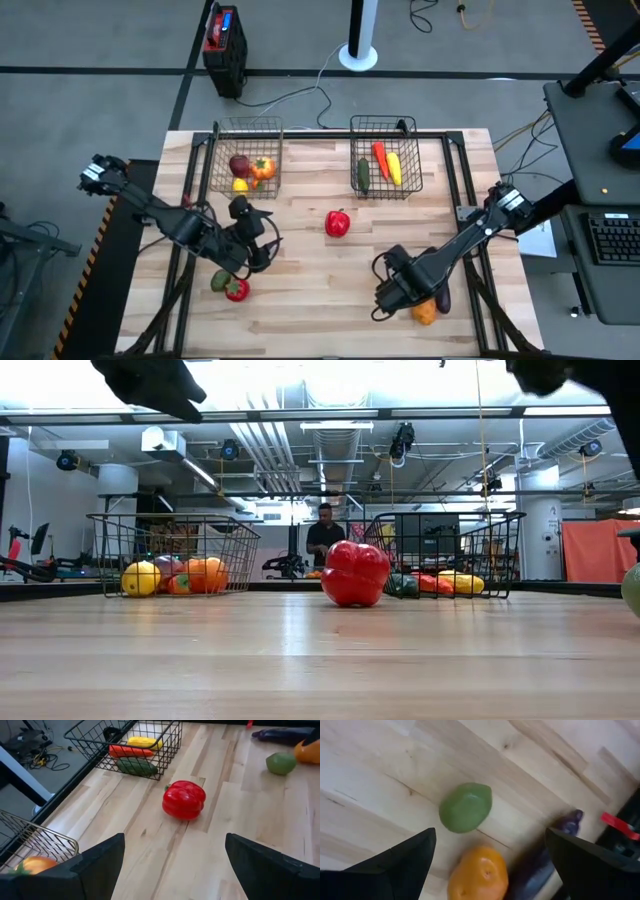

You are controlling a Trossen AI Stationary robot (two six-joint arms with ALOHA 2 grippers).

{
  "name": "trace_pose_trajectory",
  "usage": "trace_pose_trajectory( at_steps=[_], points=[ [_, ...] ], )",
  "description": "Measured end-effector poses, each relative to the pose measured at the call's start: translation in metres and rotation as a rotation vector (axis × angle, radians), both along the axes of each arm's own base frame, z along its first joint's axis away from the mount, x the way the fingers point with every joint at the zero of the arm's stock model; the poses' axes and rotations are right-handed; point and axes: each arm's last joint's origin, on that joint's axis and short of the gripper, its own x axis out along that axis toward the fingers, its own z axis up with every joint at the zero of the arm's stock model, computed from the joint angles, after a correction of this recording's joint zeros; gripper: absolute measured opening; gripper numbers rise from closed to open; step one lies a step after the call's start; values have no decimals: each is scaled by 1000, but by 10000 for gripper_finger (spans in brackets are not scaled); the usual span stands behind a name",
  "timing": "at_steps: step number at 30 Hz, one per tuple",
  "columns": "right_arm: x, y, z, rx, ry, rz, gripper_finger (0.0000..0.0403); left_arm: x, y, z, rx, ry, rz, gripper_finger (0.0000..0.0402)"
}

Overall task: Sort produce into baskets
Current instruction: Put the green lime into the left yellow wire basket

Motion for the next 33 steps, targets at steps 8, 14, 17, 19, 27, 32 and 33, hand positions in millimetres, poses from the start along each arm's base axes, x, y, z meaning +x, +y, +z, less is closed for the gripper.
trace_pose_trajectory(
  at_steps=[8, 14, 17, 19, 27, 32, 33],
  points=[
    [0, -7, -41, 40, -32, -25, 366, 2, -1, -3, 13, 15, -1, 326],
    [-1, -12, -66, 93, -65, -50, 366, 2, -1, -4, 14, 15, -1, 326],
    [-1, -12, -74, 111, -88, -62, 366, 3, -1, -4, 18, 14, 3, 326],
    [-2, -12, -78, 126, -90, -67, 366, 3, -1, -4, 28, 8, 13, 326],
    [-4, -14, -84, 131, -92, -84, 340, 3, -1, -4, 28, 3, 18, 326],
    [-3, -13, -82, 135, -97, -84, 283, 3, -1, -5, 26, 3, 20, 326],
    [-2, -13, -82, 135, -98, -84, 270, 3, -1, -5, 26, 2, 20, 326]
  ],
)
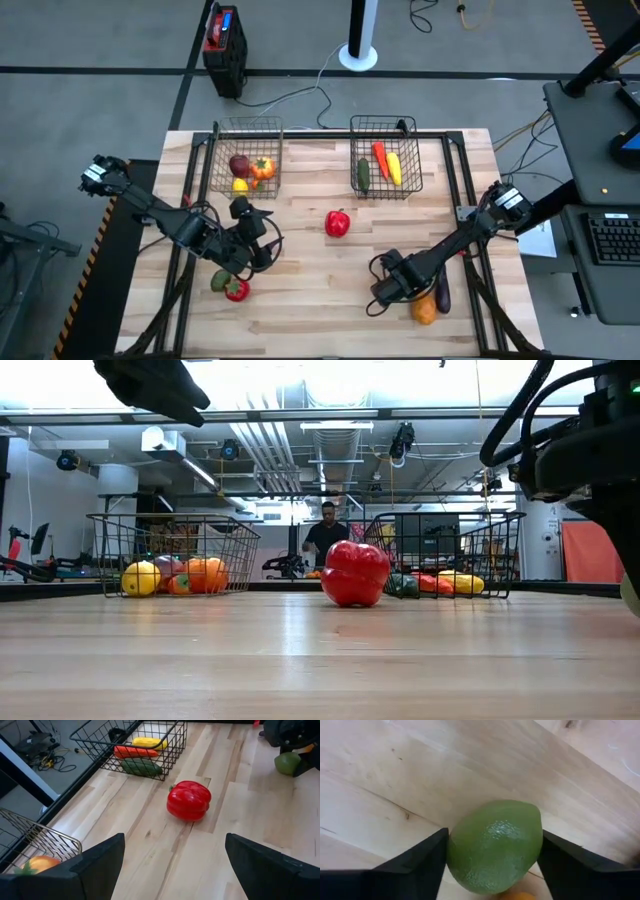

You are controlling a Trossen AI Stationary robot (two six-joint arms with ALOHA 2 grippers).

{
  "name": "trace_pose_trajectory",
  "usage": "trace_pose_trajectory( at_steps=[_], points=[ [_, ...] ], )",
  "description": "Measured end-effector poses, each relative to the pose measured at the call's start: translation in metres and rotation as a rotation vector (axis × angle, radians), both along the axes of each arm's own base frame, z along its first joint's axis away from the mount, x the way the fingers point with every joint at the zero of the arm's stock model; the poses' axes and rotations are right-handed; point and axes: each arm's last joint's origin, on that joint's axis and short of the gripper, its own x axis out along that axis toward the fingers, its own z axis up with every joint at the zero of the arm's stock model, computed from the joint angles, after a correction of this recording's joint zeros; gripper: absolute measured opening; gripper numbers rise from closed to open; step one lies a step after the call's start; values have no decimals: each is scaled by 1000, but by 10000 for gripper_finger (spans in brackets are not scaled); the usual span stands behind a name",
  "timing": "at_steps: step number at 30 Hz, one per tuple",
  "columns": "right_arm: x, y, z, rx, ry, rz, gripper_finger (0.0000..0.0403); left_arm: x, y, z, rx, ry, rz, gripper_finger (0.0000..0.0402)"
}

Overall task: Sort produce into baskets
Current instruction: Put the green lime into the left yellow wire basket

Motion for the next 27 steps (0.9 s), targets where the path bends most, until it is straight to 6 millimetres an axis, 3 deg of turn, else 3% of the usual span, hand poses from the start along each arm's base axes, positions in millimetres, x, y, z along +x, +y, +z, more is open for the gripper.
trace_pose_trajectory(
  at_steps=[4, 18, 27],
  points=[
    [2, 1, 3, 7, -11, 9, 230, 1, 0, 1, -6, -11, -1, 326],
    [20, 5, 24, -71, -157, 98, 241, 3, -3, -6, -51, -41, -24, 326],
    [57, 3, 48, -241, -484, 326, 241, 8, -12, -18, -99, -100, -175, 326]
  ],
)
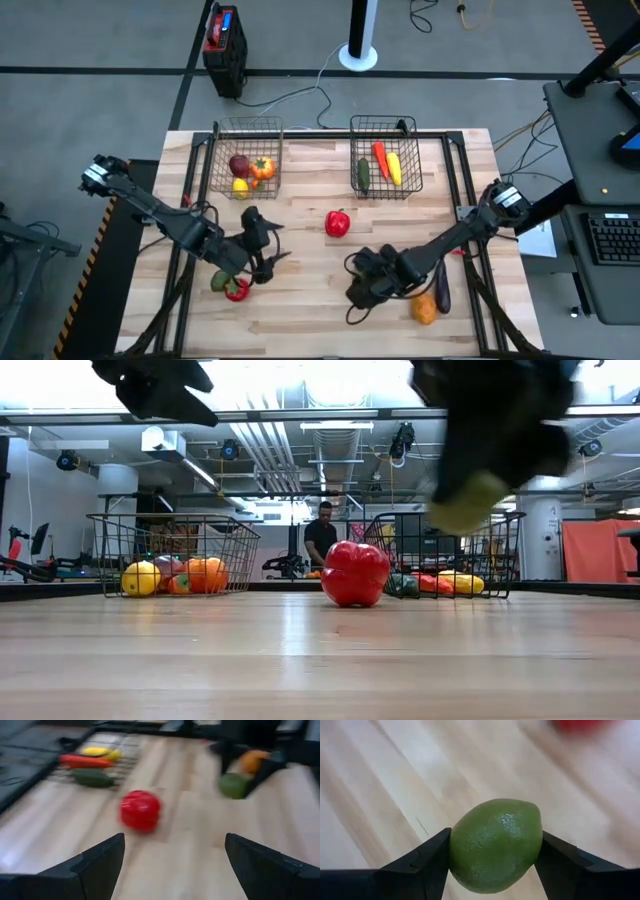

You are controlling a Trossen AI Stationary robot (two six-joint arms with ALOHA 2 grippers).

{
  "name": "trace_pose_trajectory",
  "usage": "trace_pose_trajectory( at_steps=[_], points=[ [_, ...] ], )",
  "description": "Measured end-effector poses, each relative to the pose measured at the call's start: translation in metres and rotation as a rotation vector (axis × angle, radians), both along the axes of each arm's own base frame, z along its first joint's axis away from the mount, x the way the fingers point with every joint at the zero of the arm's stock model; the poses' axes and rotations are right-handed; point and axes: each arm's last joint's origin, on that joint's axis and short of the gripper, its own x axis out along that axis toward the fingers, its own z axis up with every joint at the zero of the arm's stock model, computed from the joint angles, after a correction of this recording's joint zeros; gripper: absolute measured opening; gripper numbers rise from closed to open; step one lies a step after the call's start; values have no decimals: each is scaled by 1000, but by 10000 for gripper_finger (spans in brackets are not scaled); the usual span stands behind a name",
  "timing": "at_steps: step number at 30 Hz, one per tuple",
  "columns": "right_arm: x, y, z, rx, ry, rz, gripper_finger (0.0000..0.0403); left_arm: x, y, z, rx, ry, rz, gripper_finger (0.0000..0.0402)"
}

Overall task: Sort produce into baskets
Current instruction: Put the green lime into the left yellow wire basket

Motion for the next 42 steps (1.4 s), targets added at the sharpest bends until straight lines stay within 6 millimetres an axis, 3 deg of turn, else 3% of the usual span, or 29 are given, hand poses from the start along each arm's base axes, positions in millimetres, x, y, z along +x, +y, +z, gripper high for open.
trace_pose_trajectory(
  at_steps=[4, 9, 13, 17, 24, 36, 42],
  points=[
    [17, 1, 10, -167, -170, 185, 239, 3, -5, -12, -77, -85, -146, 326],
    [31, 11, 22, -503, -351, 364, 241, 0, -6, -29, -180, -210, -213, 326],
    [38, 11, 28, -687, -388, 404, 242, -3, -3, -37, -242, -280, -192, 326],
    [45, 4, 23, -819, -342, 405, 240, -1, -1, -31, -262, -352, -155, 326],
    [55, -5, 7, -897, -273, 402, 242, 10, 1, -28, -267, -372, -112, 326],
    [56, -7, 6, -925, -254, 399, 241, 42, -3, -58, -142, -455, -98, 326],
    [56, -7, 6, -929, -253, 399, 243, 49, -2, -77, -73, -437, 41, 326]
  ],
)
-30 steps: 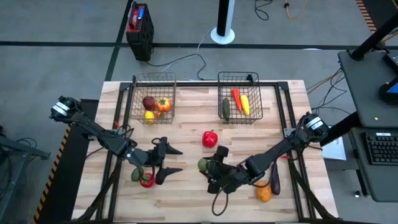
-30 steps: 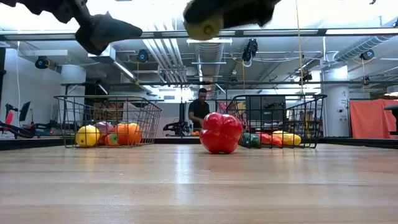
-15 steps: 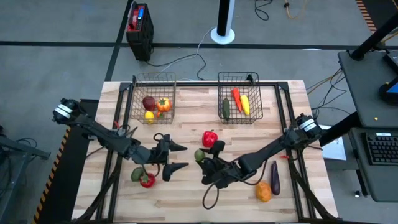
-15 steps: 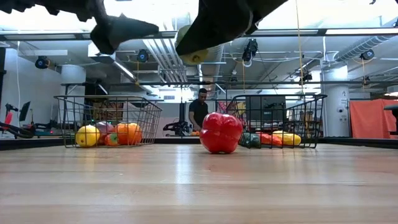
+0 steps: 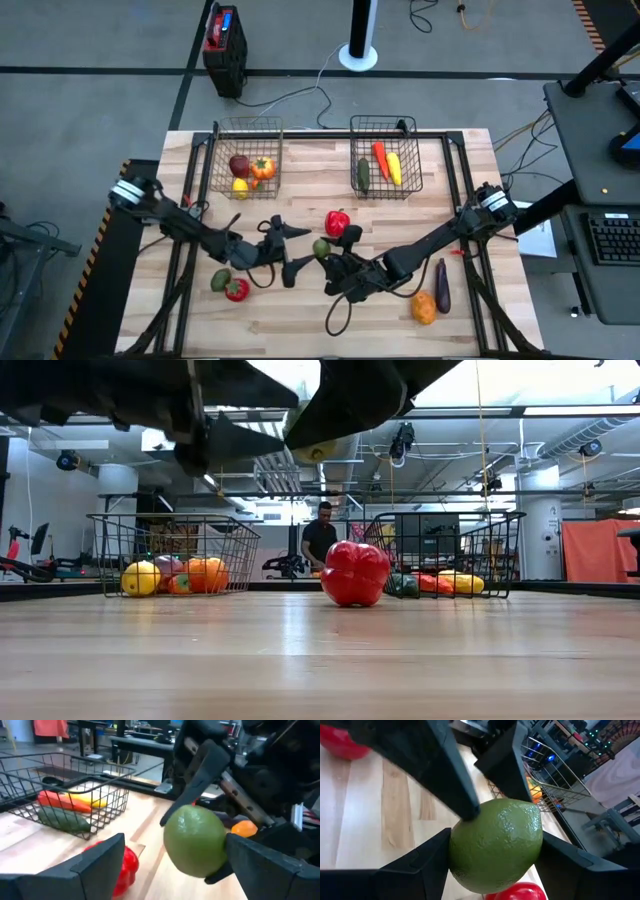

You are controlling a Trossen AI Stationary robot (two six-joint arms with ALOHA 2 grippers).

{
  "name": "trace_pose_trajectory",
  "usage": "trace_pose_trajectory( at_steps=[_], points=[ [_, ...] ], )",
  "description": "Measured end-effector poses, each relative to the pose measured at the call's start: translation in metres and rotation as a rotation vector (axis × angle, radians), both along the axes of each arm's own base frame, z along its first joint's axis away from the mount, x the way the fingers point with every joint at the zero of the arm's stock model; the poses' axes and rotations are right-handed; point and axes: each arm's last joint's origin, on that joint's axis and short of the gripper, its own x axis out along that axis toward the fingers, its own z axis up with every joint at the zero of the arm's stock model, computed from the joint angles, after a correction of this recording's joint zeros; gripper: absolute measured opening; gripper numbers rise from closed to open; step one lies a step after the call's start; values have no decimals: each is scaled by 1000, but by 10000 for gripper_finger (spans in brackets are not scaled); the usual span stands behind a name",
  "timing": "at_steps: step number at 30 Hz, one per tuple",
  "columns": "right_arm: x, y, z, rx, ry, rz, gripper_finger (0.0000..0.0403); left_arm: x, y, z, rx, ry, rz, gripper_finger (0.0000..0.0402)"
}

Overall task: Sort produce into baskets
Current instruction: Put the green lime into the left yellow wire basket

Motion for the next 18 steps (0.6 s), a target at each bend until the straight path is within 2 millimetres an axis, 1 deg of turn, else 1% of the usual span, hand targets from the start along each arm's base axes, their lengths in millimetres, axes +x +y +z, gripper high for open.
trace_pose_trajectory(
  at_steps=[5, 8, 18],
  points=[
    [0, 0, 0, 0, -1, 0, 241, 5, -2, -7, -21, -31, -21, 326],
    [0, 0, 0, 0, -1, 0, 240, 8, -2, -7, -44, -66, -29, 326],
    [0, 0, 0, 0, -1, -1, 240, 26, 0, -9, -86, -79, -51, 326]
  ],
)
